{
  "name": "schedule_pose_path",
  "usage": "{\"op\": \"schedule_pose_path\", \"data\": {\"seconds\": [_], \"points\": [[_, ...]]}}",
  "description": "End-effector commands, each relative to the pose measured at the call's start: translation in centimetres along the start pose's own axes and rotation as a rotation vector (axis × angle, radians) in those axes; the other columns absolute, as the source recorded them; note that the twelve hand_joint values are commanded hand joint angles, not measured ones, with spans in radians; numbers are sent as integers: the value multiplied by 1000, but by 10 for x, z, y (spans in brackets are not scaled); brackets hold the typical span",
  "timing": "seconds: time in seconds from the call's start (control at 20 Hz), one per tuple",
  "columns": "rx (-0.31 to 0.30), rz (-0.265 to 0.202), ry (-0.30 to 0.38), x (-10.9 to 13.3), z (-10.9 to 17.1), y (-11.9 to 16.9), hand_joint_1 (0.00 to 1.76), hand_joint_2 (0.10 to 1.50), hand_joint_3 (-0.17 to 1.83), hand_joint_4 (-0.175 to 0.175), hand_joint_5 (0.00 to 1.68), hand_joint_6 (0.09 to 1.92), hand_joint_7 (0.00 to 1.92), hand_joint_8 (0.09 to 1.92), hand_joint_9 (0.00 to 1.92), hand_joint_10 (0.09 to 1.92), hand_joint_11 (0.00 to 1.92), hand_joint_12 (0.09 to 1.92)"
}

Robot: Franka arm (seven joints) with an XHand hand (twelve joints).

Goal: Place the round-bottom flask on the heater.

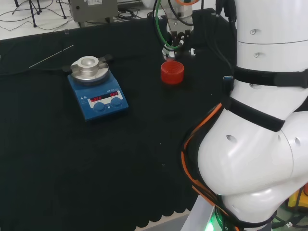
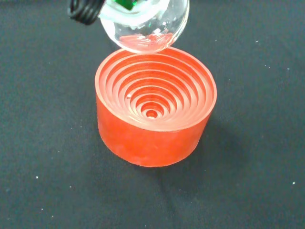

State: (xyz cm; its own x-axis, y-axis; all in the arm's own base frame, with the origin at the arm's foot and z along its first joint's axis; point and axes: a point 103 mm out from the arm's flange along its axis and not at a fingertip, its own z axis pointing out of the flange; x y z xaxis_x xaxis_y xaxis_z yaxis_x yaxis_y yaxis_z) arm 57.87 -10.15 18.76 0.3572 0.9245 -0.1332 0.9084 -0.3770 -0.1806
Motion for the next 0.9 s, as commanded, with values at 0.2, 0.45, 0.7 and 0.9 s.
{"op": "schedule_pose_path", "data": {"seconds": [0.2, 0.45, 0.7, 0.9], "points": [[-3, -11, -37, 23, -24, -15, 1060, 780, 740, 57, 962, 1237, 203, 632, 330, 664, 1, 1401], [-17, -48, -52, 50, -39, -22, 1059, 777, 744, 62, 964, 1236, 202, 632, 329, 665, 1, 1401], [-19, -110, -55, 91, -56, -30, 1059, 775, 746, 66, 965, 1235, 201, 631, 329, 666, 1, 1402], [-34, -169, -86, 129, -69, -36, 1058, 773, 748, 70, 967, 1235, 201, 631, 329, 667, 1, 1402]]}}
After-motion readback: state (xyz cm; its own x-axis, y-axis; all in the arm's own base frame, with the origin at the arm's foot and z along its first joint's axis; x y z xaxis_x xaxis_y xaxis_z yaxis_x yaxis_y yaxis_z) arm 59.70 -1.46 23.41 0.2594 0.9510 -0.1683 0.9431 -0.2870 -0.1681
